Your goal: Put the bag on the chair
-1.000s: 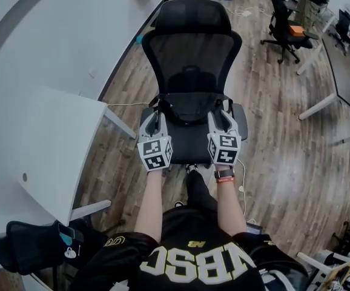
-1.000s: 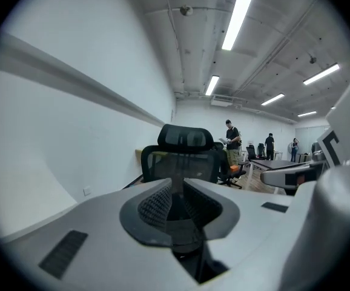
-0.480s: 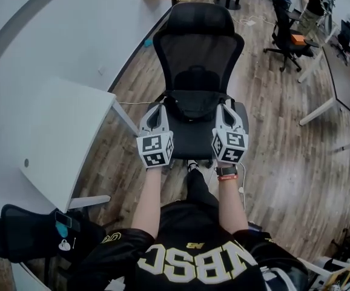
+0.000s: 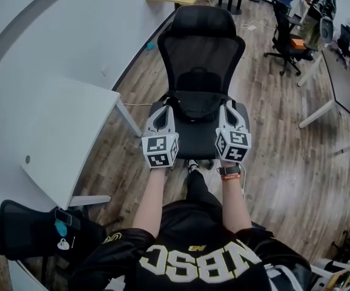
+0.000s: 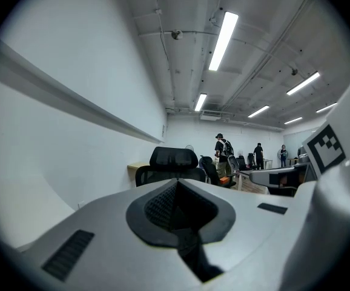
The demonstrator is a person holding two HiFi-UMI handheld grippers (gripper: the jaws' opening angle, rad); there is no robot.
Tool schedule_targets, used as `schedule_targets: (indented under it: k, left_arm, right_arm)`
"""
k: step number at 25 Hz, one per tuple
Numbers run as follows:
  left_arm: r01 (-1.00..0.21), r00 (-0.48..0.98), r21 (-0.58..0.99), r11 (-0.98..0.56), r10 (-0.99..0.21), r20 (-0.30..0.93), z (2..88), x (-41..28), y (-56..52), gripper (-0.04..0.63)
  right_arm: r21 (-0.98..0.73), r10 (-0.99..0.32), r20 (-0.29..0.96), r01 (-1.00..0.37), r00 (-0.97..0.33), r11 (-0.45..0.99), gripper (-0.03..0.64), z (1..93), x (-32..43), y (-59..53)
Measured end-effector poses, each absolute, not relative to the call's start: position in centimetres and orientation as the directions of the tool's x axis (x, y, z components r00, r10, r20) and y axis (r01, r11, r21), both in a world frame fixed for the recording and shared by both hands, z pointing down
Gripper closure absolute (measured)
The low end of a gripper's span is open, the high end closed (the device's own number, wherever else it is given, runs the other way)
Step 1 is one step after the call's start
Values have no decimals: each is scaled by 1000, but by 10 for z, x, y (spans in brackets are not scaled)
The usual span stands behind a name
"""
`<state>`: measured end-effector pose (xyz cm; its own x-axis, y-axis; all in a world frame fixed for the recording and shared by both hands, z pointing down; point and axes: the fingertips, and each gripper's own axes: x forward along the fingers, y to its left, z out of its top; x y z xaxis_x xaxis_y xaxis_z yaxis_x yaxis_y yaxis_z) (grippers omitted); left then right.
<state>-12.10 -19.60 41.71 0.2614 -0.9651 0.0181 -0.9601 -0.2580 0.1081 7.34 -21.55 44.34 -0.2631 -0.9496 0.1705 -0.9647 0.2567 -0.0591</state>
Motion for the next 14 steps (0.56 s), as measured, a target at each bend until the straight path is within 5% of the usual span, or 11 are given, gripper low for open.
schedule_targets:
  k: [14]
  left_arm:
    - [-939, 297, 186, -291, -955, 7, 425, -124, -210, 581]
  right_arm:
    - [-37, -929, 189, -947, -319, 318, 607, 447, 61, -221]
